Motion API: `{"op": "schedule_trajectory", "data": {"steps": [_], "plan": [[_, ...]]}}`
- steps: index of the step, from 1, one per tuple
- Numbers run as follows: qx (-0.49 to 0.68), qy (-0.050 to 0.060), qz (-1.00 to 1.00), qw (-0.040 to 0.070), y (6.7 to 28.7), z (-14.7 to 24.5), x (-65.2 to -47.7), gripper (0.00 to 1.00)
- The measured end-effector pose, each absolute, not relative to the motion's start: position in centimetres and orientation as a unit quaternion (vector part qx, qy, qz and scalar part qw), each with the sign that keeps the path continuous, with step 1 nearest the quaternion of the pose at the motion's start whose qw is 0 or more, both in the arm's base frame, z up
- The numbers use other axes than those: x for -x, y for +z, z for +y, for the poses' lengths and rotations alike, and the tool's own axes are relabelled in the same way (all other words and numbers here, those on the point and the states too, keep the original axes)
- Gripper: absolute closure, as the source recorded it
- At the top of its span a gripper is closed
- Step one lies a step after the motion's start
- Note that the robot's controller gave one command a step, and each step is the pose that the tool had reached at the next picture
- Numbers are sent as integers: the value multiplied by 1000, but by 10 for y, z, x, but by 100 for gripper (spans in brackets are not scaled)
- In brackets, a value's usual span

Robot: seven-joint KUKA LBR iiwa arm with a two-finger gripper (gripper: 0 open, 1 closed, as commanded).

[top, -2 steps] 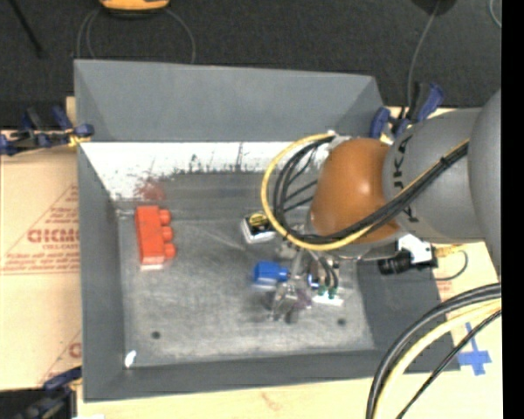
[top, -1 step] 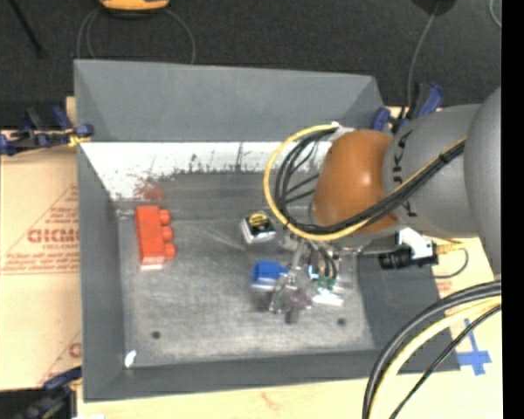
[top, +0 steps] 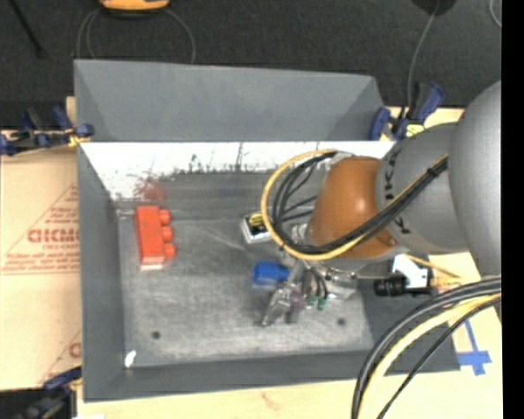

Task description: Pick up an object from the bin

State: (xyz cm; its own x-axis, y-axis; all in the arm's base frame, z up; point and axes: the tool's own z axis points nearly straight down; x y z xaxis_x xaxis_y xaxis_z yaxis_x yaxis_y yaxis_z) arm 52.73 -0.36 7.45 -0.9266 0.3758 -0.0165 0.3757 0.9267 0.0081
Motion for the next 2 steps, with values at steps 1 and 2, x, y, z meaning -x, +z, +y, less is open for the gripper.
{"op": "schedule_trajectory", "data": {"steps": [1, 2], "plan": [[-191, 2, 982, 5, 77, -3, -530, 0], [-193, 2, 981, 9, 78, -5, -532, 100]]}}
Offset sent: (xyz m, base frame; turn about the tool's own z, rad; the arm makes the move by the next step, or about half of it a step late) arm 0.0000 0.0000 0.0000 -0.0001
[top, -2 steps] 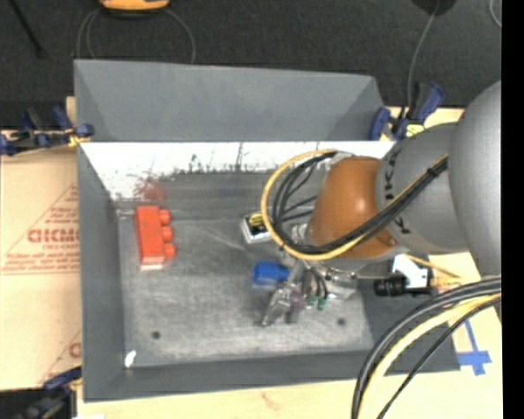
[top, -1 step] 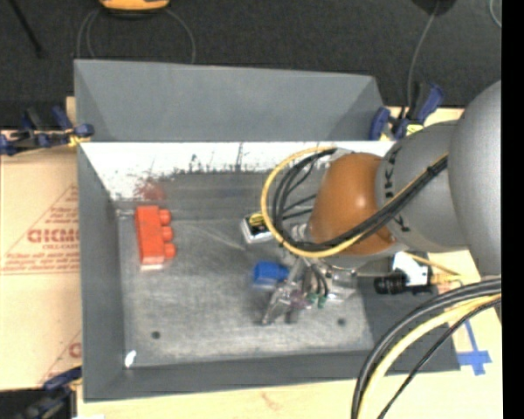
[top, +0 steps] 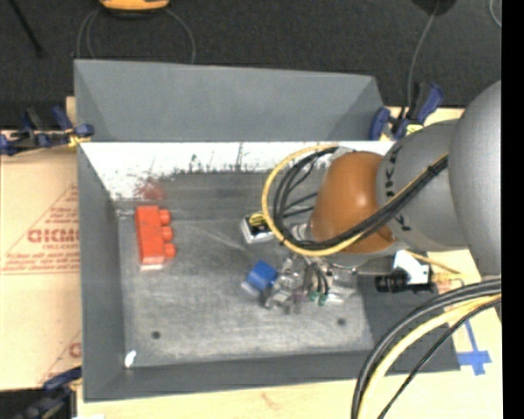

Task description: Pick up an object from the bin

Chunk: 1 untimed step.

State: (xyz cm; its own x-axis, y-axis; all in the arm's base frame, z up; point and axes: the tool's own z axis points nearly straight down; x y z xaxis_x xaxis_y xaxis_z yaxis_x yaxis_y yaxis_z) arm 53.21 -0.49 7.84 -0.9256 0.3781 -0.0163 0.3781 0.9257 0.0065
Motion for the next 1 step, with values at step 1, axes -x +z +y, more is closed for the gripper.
{"op": "schedule_trajectory", "data": {"steps": [1], "plan": [[-192, 1, 981, 4, 126, -6, -534, 100]]}}
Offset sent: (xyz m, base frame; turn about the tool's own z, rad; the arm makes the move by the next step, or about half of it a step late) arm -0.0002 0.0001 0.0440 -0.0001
